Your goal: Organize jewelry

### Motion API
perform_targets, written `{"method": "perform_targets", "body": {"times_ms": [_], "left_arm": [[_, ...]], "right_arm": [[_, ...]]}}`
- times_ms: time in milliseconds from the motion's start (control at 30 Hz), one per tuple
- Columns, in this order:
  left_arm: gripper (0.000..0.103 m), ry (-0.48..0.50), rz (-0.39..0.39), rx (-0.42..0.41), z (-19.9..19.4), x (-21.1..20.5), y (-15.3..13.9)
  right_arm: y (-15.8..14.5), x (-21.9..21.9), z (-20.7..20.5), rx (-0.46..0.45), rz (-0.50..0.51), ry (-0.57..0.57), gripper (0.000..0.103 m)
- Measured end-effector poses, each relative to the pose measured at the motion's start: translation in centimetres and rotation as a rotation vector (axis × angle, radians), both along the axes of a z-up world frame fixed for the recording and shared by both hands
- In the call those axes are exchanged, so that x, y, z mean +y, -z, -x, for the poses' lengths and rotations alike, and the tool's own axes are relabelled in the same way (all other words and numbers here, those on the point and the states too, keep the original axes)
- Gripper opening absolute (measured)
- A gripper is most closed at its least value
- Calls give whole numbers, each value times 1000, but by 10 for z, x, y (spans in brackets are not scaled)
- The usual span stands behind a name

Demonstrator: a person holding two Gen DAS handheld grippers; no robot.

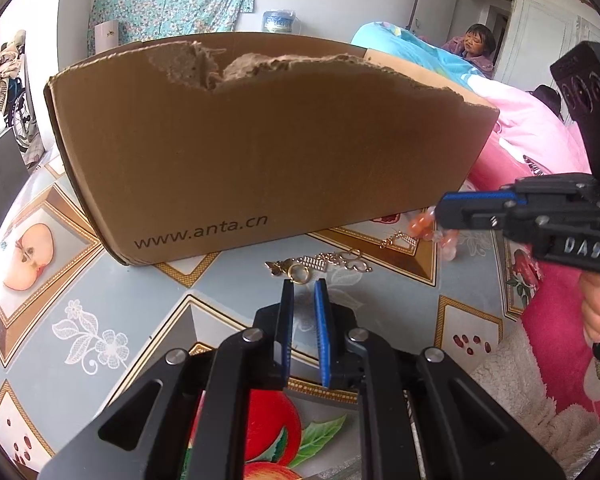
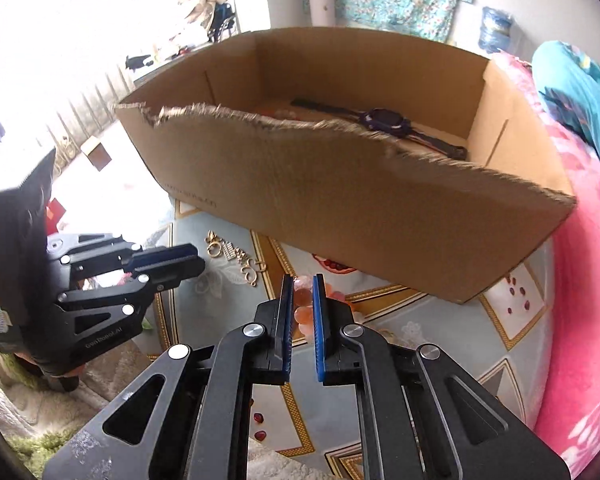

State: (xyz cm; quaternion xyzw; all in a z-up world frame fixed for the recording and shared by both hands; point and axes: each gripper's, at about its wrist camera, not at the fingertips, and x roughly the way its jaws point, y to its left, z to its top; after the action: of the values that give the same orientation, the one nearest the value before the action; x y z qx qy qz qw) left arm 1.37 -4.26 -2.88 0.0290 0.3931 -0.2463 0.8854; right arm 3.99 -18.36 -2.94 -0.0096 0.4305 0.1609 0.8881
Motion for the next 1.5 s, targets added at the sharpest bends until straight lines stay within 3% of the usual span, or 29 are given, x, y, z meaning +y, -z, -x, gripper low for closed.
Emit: {"method": "perform_targets", "body": {"times_ms": [167, 367, 467, 633, 800, 933, 1167, 1500], "left_arm": [[10, -5, -6, -7, 3, -4, 0], [10, -7, -13, -11, 4, -4, 1], [10, -11, -12, -10, 4, -4, 0], [10, -19, -22, -8, 5, -5, 0], [10, -34, -30, -5, 7, -2, -1], [10, -41, -27, -1, 6, -2, -1], [10, -34, -21, 7, 7, -3, -1], [10, -41, -25, 11, 6, -2, -2]], "right_arm": [[-21, -44, 10, -19, -96, 103, 7], [-24, -67, 15, -45, -40, 193, 7], [-8, -57, 8, -20, -19, 185, 7], [19, -35, -5, 60, -112, 113, 7], [11, -23, -5, 48, -189, 54, 7], [-5, -38, -1, 24, -221, 76, 7], [-15, -71, 11, -2, -227, 167, 7], [23, -107, 18, 110, -242, 351, 12]]}}
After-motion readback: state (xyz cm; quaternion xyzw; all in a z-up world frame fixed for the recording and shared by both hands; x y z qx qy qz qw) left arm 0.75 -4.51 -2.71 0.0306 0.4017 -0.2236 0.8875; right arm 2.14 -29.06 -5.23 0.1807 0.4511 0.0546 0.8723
